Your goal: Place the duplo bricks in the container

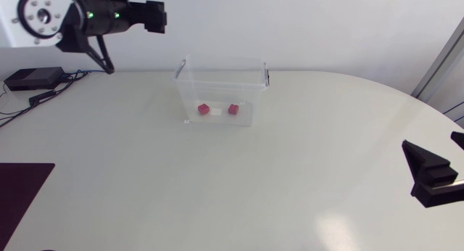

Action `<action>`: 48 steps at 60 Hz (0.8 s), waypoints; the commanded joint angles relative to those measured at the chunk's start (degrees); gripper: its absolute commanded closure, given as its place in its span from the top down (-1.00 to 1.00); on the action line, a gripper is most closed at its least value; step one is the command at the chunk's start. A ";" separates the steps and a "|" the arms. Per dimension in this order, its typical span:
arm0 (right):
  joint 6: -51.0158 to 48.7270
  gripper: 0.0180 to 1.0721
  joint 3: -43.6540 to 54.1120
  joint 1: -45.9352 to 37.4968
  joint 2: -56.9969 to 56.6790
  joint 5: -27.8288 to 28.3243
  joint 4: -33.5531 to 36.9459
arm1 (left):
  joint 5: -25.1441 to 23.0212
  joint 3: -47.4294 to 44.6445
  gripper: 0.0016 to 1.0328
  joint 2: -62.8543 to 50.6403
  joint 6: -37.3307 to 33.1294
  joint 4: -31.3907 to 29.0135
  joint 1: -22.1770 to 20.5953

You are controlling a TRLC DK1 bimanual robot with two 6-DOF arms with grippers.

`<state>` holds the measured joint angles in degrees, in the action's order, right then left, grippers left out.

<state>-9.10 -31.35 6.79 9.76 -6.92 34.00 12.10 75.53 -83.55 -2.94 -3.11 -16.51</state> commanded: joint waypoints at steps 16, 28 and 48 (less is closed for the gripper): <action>-1.62 0.93 6.04 -0.55 -4.84 -0.38 -3.68 | 0.12 -26.40 0.92 23.61 -3.12 8.39 4.82; -2.76 0.93 8.41 -0.46 -7.91 -0.47 -4.99 | 0.12 -37.38 0.92 35.38 -4.36 10.06 6.23; -4.87 0.93 12.63 -0.63 -9.85 -0.47 -9.04 | 0.29 -48.90 0.92 52.35 -6.11 8.83 8.25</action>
<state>-12.49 -21.26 6.61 0.27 -6.94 26.35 12.14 30.24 -34.65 -7.66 5.93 -8.99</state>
